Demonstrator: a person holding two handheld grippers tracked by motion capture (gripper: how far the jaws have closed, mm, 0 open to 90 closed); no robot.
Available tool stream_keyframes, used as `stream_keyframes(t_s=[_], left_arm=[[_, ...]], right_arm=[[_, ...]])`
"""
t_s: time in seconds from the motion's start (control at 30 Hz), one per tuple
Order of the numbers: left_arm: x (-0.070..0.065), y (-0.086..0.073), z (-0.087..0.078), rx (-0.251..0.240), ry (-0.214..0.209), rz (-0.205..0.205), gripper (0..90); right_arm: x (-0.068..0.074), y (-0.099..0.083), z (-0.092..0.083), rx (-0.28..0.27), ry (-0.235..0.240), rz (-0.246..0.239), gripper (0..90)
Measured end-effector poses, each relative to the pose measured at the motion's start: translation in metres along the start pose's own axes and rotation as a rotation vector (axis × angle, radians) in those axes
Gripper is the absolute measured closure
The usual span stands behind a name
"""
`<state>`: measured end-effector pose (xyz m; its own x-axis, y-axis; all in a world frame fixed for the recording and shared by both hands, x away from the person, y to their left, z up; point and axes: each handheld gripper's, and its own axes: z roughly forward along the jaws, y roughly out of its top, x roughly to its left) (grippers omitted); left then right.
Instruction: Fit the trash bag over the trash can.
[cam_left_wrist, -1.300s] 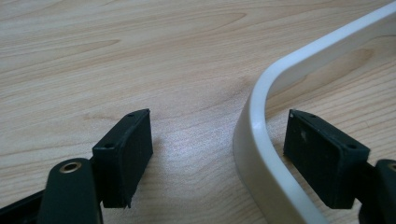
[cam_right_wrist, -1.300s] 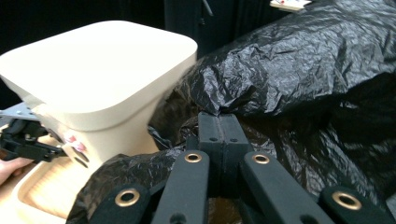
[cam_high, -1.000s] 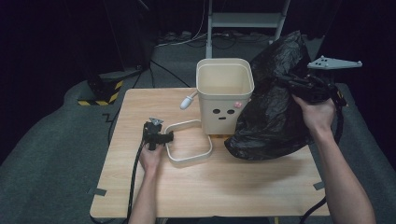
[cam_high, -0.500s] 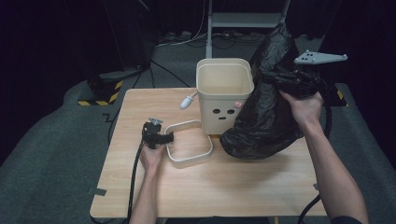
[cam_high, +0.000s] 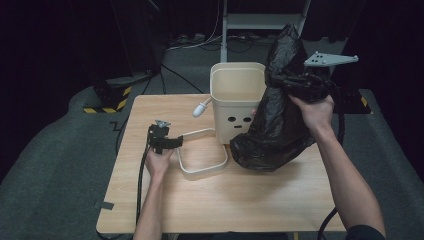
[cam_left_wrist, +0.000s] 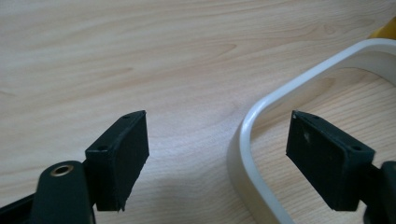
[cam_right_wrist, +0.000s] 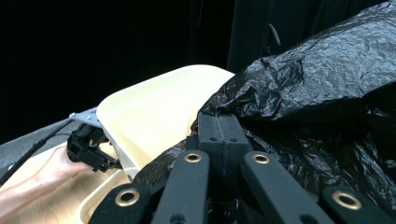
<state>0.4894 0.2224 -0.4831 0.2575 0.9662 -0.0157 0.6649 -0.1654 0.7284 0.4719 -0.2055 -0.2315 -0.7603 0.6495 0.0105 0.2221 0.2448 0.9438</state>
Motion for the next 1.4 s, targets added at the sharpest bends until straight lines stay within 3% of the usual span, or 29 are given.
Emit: stream_keyframes(t_s=[0.07, 0.27, 0.37, 0.47, 0.63, 0.77, 1.17, 1.4], left_arm=[[0.0, 0.006, -0.003, 0.005, -0.007, 0.008, 20.2], [0.002, 0.022, -0.019, -0.034, -0.064, -0.017, 18.4], [0.002, 0.03, -0.032, -0.08, -0.068, -0.029, 19.9], [0.001, 0.04, -0.047, -0.113, -0.068, -0.009, 24.1], [0.008, 0.058, -0.07, -0.143, -0.158, -0.023, 29.8], [0.007, 0.075, -0.085, -0.151, -0.187, 0.0, 30.7], [-0.018, 0.133, -0.128, -0.219, -0.276, 0.066, 30.5], [-0.034, 0.158, -0.142, -0.237, -0.319, 0.101, 30.7]], right_arm=[[0.001, 0.0, 0.004, 0.001, 0.007, -0.01, 90.0], [0.004, 0.002, 0.011, 0.004, 0.031, -0.016, 90.0], [0.004, 0.001, 0.015, 0.007, 0.039, -0.016, 90.0], [0.005, -0.001, 0.019, 0.012, 0.042, -0.017, 90.0], [0.004, -0.003, 0.026, 0.014, 0.056, -0.013, 90.0], [0.005, -0.004, 0.031, 0.029, 0.065, -0.016, 90.0], [0.006, -0.004, 0.039, 0.029, 0.096, -0.013, 90.0], [0.007, -0.004, 0.046, 0.05, 0.113, -0.02, 90.0]])
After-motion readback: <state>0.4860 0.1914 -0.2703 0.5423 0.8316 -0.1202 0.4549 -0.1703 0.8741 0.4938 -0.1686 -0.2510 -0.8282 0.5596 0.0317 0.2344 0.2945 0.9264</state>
